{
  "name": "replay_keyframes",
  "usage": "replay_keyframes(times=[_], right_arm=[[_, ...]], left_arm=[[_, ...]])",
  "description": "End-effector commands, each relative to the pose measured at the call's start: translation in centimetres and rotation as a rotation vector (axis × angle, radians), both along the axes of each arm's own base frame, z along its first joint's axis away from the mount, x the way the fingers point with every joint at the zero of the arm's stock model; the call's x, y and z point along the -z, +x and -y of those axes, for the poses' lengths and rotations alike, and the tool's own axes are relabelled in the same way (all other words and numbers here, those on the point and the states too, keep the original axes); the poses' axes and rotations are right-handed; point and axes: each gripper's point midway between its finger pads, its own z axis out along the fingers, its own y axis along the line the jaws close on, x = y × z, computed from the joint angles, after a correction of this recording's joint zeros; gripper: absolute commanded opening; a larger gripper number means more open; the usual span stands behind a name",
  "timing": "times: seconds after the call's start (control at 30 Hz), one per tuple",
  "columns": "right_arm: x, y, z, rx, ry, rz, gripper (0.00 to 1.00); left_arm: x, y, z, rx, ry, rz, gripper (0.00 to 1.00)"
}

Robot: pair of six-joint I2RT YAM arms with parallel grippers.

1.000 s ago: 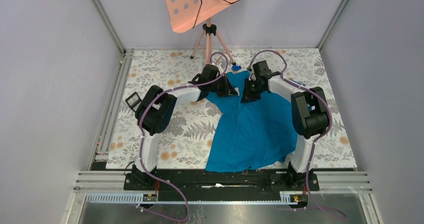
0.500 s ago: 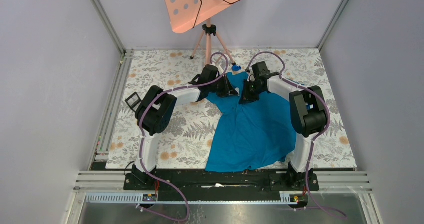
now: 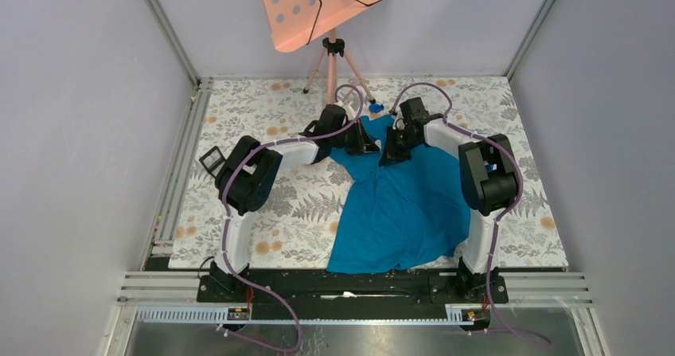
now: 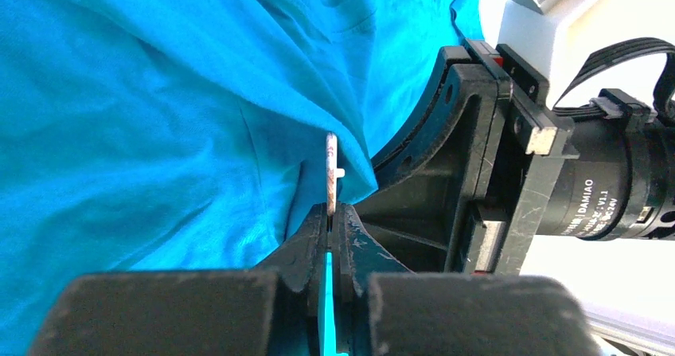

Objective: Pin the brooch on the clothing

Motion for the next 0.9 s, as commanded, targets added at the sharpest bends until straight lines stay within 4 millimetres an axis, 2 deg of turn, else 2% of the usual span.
replay_keyframes(times=[0.0, 0.87], right_arm=[[-0.3, -0.2, -1.2, -0.017, 0.034, -0.043, 0.00], [0.1, -0.8, -2.4, -0.023, 0.087, -0.190, 0.00]], left_arm=[[-6.2, 0.5, 0.8, 0.041, -0.131, 0.147, 0.00], [-7.3, -1.9, 2.0, 0.175, -0.143, 0.218, 0.00]])
